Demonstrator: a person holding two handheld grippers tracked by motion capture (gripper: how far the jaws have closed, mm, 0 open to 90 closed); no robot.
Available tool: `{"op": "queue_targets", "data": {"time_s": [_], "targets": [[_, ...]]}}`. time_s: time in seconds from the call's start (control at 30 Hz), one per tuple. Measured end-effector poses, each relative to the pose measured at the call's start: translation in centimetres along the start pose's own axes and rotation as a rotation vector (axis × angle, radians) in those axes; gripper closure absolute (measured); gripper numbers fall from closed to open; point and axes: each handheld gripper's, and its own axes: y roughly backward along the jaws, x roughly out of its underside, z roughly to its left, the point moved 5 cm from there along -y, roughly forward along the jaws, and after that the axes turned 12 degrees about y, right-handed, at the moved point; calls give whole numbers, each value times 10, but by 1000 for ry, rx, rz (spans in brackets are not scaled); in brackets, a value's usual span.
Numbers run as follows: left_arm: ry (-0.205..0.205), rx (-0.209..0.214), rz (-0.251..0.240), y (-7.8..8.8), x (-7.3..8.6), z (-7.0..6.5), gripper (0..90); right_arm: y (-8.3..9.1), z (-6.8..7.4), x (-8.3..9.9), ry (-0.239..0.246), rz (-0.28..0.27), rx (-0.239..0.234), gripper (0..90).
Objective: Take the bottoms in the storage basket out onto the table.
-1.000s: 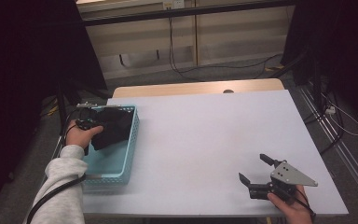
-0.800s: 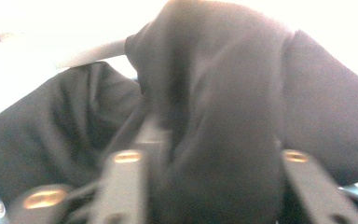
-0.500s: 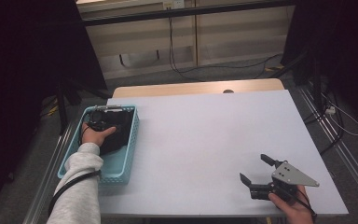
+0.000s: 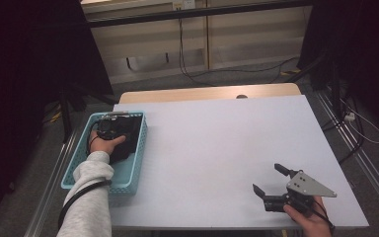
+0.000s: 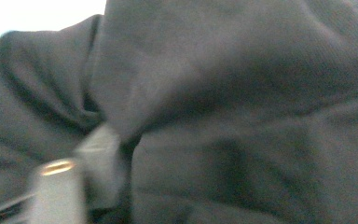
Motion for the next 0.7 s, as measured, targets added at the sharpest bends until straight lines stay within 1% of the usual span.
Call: {"op": "queue_targets", "data": {"time_s": [0.07, 0.1, 0.13, 0.17, 0.2, 0.23, 0.27, 0.3, 0.37, 0.4, 0.43, 0.5, 0.53, 0.6, 0.7], "targets": [[13, 4, 15, 2, 0, -3, 407, 0, 0, 0, 0, 1, 0, 30], [20, 11, 14, 1, 0, -5, 454, -1, 0, 0, -6, 1, 0, 30], [11, 17, 24, 1, 0, -7, 486, -1, 0, 0, -5, 0, 0, 30], [23, 21, 23, 1, 0, -8, 523, -1, 0, -1, -6, -1, -2, 30], [22, 28, 46, 3, 1, -9, 570, -1, 0, -1, -5, -3, -4, 30], [34, 35, 49, 3, 1, -10, 603, -1, 1, -1, -4, -2, -4, 30], [54, 44, 52, 3, 2, -12, 624, -1, 1, -1, -3, -1, -4, 30], [61, 41, 51, 4, 2, -12, 640, -1, 1, -1, -2, -1, -4, 30], [56, 46, 74, 7, 2, -14, 672, -1, 1, -1, -2, -1, -5, 30], [59, 39, 70, 7, 2, -14, 681, -1, 1, -1, -3, -1, -5, 30], [58, 39, 89, 10, 2, -15, 689, -1, 1, -1, -4, -2, -4, 30], [95, 37, 101, 14, 1, -14, 704, -1, 0, -1, -5, -2, -4, 30], [116, 39, 113, 17, 1, -14, 711, 0, 0, -1, -4, -3, -3, 30], [126, 43, 126, 24, -2, -14, 719, 0, 0, -1, -7, -1, 0, 30], [121, 65, 162, 41, -8, -15, 726, 0, 0, -1, -9, -2, 0, 30]]}}
